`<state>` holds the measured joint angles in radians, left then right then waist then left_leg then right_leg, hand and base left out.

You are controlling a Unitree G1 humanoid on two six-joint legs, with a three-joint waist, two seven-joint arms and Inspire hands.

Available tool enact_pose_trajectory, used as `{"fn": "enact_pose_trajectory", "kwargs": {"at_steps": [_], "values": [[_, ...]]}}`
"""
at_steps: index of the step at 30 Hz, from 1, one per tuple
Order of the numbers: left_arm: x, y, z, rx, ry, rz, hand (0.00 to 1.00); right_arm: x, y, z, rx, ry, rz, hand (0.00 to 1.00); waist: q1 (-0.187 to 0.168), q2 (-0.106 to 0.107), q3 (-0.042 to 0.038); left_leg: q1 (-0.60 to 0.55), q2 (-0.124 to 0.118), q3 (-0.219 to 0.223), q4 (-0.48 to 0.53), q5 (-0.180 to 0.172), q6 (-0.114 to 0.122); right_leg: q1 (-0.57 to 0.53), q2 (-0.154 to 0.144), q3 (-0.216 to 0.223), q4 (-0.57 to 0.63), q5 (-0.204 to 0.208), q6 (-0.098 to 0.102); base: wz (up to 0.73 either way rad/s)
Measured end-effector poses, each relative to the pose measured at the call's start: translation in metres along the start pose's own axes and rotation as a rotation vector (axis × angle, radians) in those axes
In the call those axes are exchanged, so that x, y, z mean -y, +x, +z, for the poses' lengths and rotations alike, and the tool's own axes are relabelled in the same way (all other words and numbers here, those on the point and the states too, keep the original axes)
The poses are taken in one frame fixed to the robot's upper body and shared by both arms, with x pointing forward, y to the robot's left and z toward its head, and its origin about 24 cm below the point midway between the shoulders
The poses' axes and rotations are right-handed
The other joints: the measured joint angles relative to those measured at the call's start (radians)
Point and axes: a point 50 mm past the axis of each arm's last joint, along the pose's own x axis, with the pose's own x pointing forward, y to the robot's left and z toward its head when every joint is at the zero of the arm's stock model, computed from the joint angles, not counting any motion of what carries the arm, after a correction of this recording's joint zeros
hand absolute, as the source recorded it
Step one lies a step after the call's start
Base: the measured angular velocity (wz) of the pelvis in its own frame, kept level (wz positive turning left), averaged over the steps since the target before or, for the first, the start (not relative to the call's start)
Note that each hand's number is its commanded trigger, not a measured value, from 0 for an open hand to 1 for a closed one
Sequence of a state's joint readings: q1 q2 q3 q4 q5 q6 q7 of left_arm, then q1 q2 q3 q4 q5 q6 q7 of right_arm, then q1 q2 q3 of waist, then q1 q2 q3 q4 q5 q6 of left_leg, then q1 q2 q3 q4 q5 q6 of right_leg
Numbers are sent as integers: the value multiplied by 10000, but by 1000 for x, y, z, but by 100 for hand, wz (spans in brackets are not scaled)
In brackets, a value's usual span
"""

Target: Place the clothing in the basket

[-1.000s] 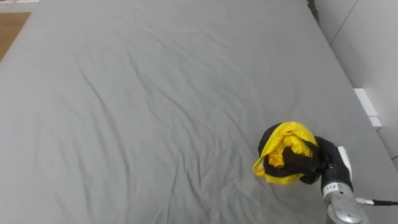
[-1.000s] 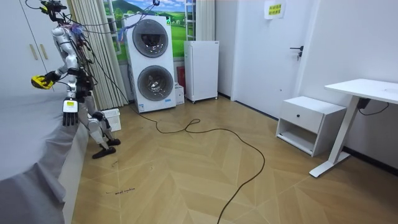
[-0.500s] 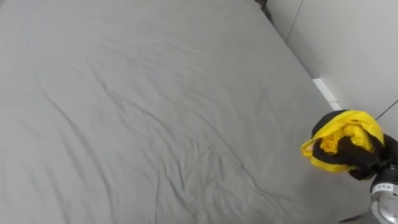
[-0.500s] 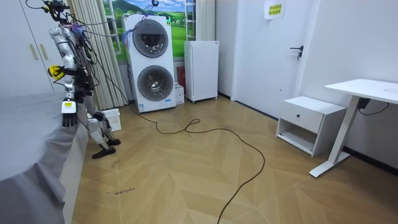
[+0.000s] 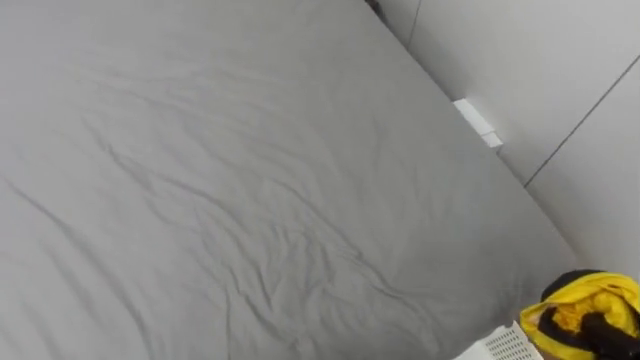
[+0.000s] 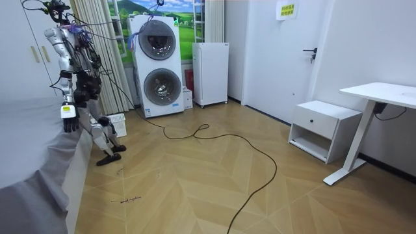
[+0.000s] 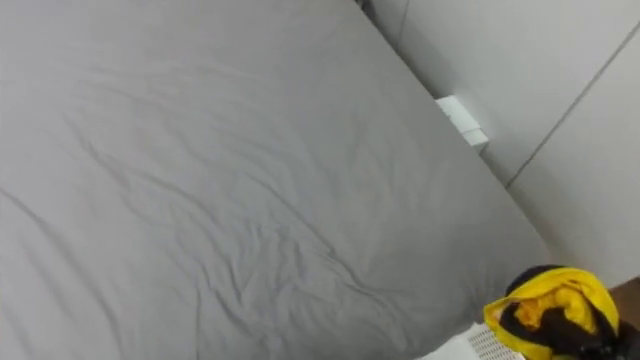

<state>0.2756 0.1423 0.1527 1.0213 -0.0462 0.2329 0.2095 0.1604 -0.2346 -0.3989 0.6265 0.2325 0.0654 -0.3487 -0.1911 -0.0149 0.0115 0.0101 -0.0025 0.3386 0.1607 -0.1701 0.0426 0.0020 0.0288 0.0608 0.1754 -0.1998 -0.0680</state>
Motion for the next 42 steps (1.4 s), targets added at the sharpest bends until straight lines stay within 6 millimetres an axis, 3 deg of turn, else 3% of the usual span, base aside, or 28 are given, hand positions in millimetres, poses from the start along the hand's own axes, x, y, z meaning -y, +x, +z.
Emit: {"fn": "enact_pose_trajectory", "kwargs": {"at_steps": [3, 5, 8, 12, 14, 18, 19, 20, 21, 22, 23, 28, 42], "values": [[1, 0, 1, 28, 101, -201, 0, -4, 3, -2, -316, 52, -50, 100, -73, 255, 23, -475, 86, 226, 23, -1, 0, -796, 88, 242, 458, 41, 0, -36], [4, 0, 4, 116, 341, -339, 0, -10, 6, 3, -310, 186, -90, 100, -200, 439, 92, -836, 100, 294, 58, 3, 6, -1335, 125, 376, 735, 41, 5, -24], [14, 0, 17, 175, 621, -578, 0, -23, 10, 18, -109, 629, -43, 100, -194, 790, 93, -1698, 94, 456, 156, 67, 114, -2512, 182, 699, 1289, 69, 80, -31], [22, 0, 34, 356, 751, -659, 0, -35, 14, 26, -255, 798, -305, 100, -194, 1039, 97, -2533, 97, 481, 471, 114, 192, -3451, 168, 734, 1774, 71, 92, -3], [28, -1, 46, 587, 725, -760, 0, -42, 16, 32, -190, 730, -355, 100, -32, 1235, 95, -3041, 111, 573, 544, 173, 266, -4042, 165, 760, 1947, 107, 112, -3], [31, -2, 51, 679, 501, -839, 0, -50, 19, 36, -440, 1093, -357, 100, 74, 1421, 72, -3464, 105, 724, 685, 195, 281, -4553, 158, 849, 2296, 91, 109, -7], [31, -2, 52, 742, 388, -850, 0, -52, 19, 37, -493, 1238, -356, 93, 73, 1468, 87, -3598, 117, 725, 759, 196, 282, -4670, 158, 853, 2345, 91, 108, 0], [32, -2, 53, 774, 399, -845, 0, -52, 19, 37, -525, 1297, -367, 70, 84, 1486, 80, -3660, 115, 721, 769, 196, 282, -4735, 160, 860, 2357, 91, 108, 0], [33, -3, 53, 827, 354, -860, 0, -53, 20, 37, -573, 1445, -399, 57, 112, 1522, 101, -3717, 115, 716, 769, 198, 284, -4799, 163, 872, 2362, 92, 108, 0], [34, -3, 54, 888, 355, -915, 0, -52, 20, 37, -647, 1540, -504, 12, 126, 1578, 117, -3749, 118, 700, 791, 199, 286, -4814, 156, 852, 2364, 90, 107, 0], [36, -3, 55, 944, 400, -968, 0, -52, 21, 37, -701, 1557, -590, 0, 150, 1628, 114, -3800, 111, 694, 802, 201, 290, -4872, 135, 826, 2375, 80, 110, 4], [37, -5, 67, 1256, 447, -1053, 0, -47, 26, 38, -1093, 1728, -1034, 0, 359, 1658, 119, -4089, 46, 668, 806, 276, 353, -5216, 59, 771, 2547, 44, 133, 6], [36, -5, 69, 1476, 534, -1020, 0, -36, 31, 51, -802, 2786, -1713, 0, 425, 1608, 156, -4168, 65, 686, 839, 281, 346, -5265, 43, 713, 2567, -10, 106, 1]]}}
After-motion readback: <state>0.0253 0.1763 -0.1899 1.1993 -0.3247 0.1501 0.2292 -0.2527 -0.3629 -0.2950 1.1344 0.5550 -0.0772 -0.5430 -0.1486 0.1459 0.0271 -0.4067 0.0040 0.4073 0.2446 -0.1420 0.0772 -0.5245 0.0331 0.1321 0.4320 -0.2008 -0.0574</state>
